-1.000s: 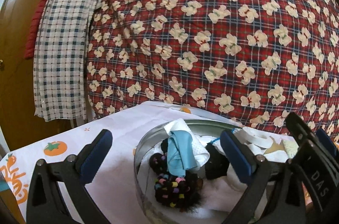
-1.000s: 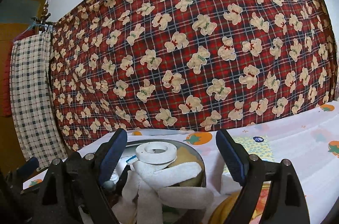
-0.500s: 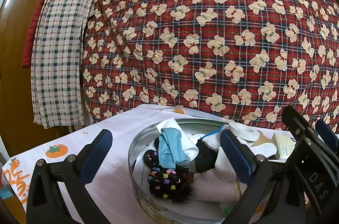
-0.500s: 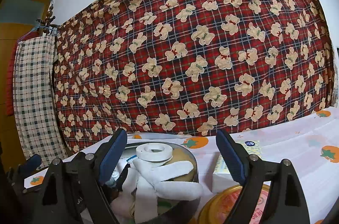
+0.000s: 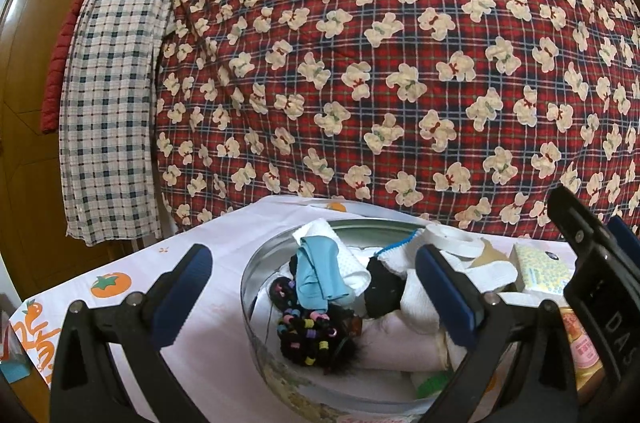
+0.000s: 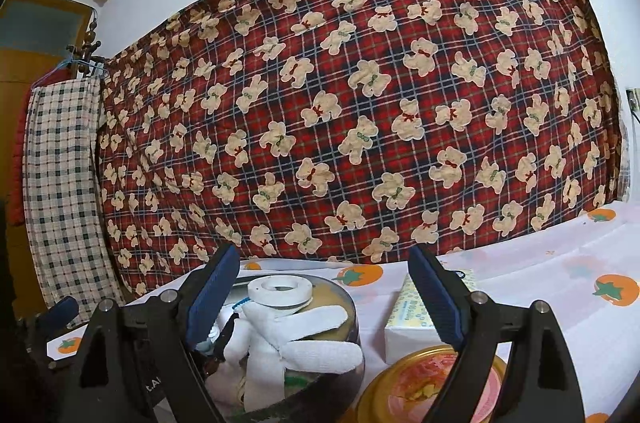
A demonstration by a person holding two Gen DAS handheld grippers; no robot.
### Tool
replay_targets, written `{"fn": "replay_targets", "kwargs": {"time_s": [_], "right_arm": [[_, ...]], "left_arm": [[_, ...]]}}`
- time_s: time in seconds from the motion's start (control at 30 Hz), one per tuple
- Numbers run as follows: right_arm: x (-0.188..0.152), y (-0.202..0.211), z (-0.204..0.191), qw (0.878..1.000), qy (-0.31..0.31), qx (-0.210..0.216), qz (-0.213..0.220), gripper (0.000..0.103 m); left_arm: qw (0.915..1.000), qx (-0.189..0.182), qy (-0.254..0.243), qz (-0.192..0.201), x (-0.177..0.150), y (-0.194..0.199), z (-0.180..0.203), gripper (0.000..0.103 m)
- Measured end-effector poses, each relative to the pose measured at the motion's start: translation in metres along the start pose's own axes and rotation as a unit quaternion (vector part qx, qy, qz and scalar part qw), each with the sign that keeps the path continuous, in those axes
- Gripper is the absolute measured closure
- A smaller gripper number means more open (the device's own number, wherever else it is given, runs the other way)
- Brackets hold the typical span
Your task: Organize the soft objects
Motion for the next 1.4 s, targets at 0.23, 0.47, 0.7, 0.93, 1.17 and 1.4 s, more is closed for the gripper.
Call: {"fn": "replay_targets", "kwargs": {"time_s": [0.23, 0.47, 0.7, 0.93, 1.17, 1.4], "right_arm": [[0.001, 0.001, 0.001, 1.000, -0.001, -0.001, 0.001, 0.015], [0.000, 0.002, 0.005, 1.000, -0.002, -0.003, 0.002, 0.014], [0.002, 0.010, 0.014, 1.000, -0.001, -0.014, 0.010, 0.014], [0.005, 0.015, 0.013, 1.000, 0.001, -0.018, 0.016, 0.014], [0.004, 0.015, 0.016, 1.000, -0.003, -0.021, 0.014, 0.014], [0.003, 0.016, 0.020, 1.000, -0.007, -0.025, 0.012, 0.014]], "left_arm": [[1.0000, -0.001, 0.000, 0.000, 0.000, 0.001, 0.000, 0.000], [1.0000, -0.002, 0.002, 0.009, 0.003, 0.006, 0.001, 0.000], [0.9999, -0.003, 0.001, 0.014, 0.006, 0.012, 0.004, 0.000], [0.9999, -0.004, 0.000, 0.016, 0.007, 0.013, 0.006, 0.000], [0.9998, -0.007, -0.006, 0.019, 0.010, 0.013, 0.012, 0.000], [0.9998, -0.007, -0.006, 0.020, 0.008, 0.014, 0.011, 0.000]]}}
Point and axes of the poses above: each gripper's, at about its wrist camera, not at the fingertips, and y roughly against the way its jaws point, z to its right, x to its top, the point moved 10 cm from there along -y, roughly the way its jaws point, and after that the axes turned 4 degrees about y, right-handed, at the moved point
